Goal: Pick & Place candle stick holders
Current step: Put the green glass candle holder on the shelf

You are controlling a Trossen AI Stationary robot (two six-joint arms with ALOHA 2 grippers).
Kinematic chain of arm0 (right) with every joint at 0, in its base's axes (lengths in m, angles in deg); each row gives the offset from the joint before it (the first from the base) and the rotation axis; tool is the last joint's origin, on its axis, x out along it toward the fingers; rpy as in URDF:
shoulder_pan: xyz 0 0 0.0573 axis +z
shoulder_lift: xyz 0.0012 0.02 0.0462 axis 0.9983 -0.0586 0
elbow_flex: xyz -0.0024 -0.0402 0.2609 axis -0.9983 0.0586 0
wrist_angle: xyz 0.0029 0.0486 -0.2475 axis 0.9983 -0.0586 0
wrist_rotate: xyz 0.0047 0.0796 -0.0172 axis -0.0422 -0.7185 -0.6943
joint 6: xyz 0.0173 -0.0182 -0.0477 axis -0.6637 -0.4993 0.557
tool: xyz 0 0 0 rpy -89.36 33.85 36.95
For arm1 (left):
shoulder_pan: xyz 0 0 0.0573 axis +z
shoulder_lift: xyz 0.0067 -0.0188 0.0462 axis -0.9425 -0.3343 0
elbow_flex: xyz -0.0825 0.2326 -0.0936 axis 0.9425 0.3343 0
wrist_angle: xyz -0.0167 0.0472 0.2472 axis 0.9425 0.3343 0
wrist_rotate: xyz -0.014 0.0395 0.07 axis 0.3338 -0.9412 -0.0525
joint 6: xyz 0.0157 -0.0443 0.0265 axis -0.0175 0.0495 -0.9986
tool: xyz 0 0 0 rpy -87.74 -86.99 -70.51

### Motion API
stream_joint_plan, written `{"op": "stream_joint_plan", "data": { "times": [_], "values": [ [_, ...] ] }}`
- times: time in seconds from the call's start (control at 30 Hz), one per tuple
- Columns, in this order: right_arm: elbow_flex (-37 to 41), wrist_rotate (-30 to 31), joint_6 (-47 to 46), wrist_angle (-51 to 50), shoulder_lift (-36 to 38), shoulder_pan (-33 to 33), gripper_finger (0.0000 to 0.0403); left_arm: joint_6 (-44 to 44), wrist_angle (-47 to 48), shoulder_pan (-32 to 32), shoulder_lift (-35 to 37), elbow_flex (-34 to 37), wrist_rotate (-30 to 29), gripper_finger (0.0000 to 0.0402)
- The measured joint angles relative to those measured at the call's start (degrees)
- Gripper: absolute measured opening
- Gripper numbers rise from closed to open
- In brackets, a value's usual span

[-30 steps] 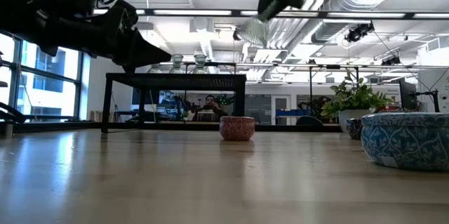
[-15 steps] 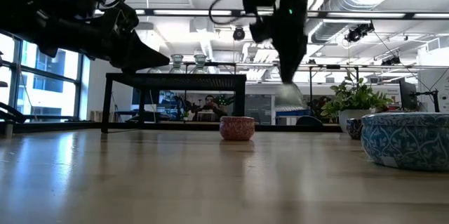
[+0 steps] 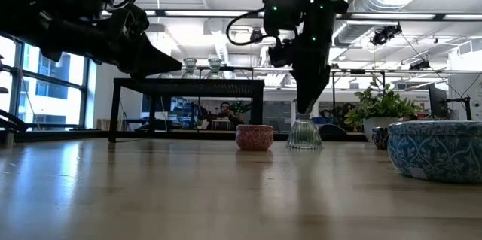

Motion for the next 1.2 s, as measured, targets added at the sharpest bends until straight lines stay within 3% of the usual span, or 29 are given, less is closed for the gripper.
{"op": "stream_joint_plan", "data": {
  "times": [0.27,0.47,0.6,0.8,0.87,1.0,1.2],
  "values": [
    [-1.89,2.87,0.14,-1.60,1.05,0.48,0.0245,0.00,0.37,0.00,0.00,0.01,-0.02,0.0005],
    [-3.78,7.81,-1.57,-4.66,9.42,2.98,0.0233,0.00,0.98,0.00,0.00,0.04,-0.02,0.0005],
    [8.46,9.99,-4.50,9.37,17.85,6.11,0.0179,0.03,2.28,0.00,0.00,0.04,-0.02,0.0005],
    [33.09,11.79,-11.83,41.28,26.92,10.45,0.0033,0.24,3.69,-0.02,0.00,0.04,-0.04,0.0005],
    [37.86,14.96,-14.48,47.29,28.26,12.00,0.0010,0.44,3.80,-0.26,0.00,0.04,-0.07,0.0005],
    [43.48,21.68,-20.31,53.83,29.14,14.96,0.0049,-0.13,3.36,-1.71,0.00,0.04,-1.36,0.0005],
    [47.17,26.20,-24.09,57.99,28.12,16.65,0.0153,-1.33,2.58,-2.36,0.00,0.04,-2.12,0.0005]
  ]
}}
